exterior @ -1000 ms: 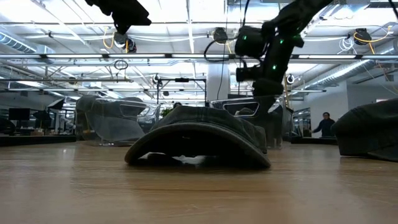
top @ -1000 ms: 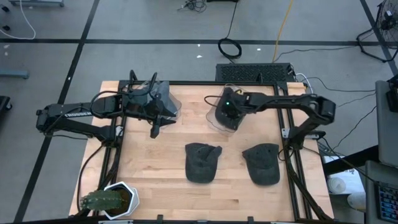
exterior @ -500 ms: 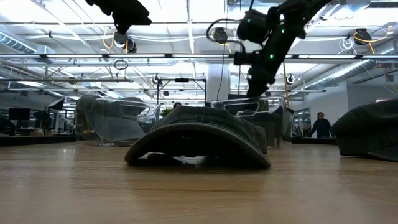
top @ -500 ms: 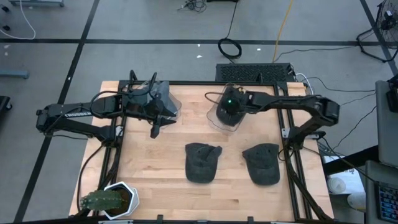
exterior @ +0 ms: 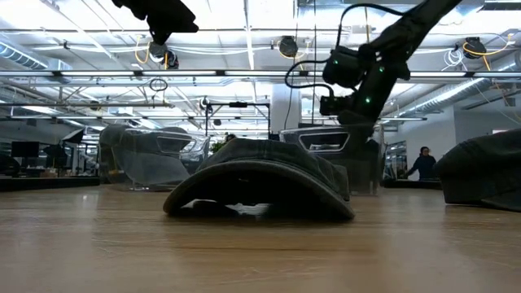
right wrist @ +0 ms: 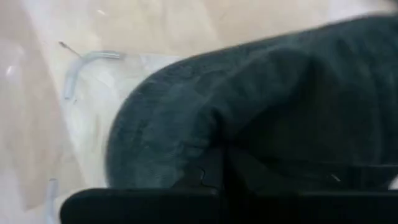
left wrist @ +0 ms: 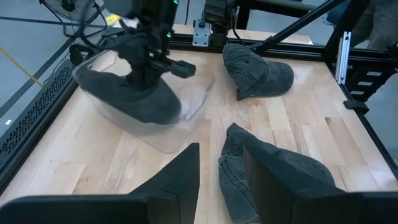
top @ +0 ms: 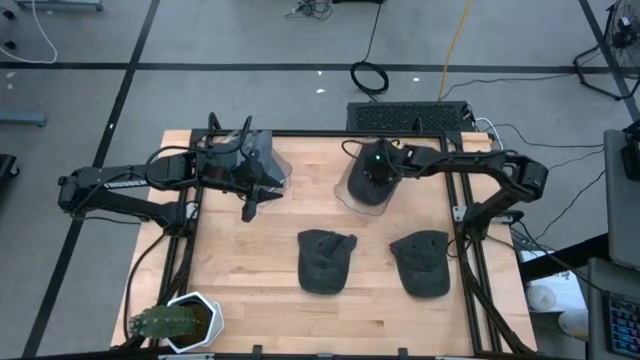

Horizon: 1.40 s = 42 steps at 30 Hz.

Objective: Pick & Place hat
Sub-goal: Put the left black cap into the right transparent bin, then put the right black cap into the right transparent bin

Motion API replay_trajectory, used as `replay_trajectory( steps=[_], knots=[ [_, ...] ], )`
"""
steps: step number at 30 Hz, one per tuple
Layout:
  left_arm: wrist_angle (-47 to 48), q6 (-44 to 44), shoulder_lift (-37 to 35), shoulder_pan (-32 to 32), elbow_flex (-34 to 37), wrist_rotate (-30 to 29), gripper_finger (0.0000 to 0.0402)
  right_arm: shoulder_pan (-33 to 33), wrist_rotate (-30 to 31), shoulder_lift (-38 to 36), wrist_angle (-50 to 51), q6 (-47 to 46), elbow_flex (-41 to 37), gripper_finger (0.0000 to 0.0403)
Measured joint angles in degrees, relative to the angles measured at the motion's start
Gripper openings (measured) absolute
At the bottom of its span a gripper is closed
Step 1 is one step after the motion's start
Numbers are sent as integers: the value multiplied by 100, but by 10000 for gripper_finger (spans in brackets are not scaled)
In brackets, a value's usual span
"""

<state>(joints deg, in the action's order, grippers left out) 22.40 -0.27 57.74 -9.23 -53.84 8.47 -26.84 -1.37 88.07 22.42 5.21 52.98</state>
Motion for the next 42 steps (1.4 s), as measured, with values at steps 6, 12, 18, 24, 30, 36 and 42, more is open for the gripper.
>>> replay_trajectory(
  steps=[6,12,18,24,30,36,42],
  knots=[
    [-1,0,2,0,0,0,131,27,-94,13,39,-197,-340,0],
    [-1,0,1,0,0,0,131,-6,173,-60,19,-216,-471,0],
    [1,0,2,0,0,0,131,120,631,-648,7,-111,-316,0],
    [-1,0,2,0,0,0,131,318,604,-1430,-341,-147,-242,0],
    [1,-2,2,-2,0,0,131,938,-85,-2334,-173,115,-242,17],
    [1,0,2,0,0,2,131,2542,-1181,-3269,-291,-894,-242,111],
    [-1,0,2,0,0,0,131,4884,-1936,-3435,-1221,-2095,-488,235]
  ],
)
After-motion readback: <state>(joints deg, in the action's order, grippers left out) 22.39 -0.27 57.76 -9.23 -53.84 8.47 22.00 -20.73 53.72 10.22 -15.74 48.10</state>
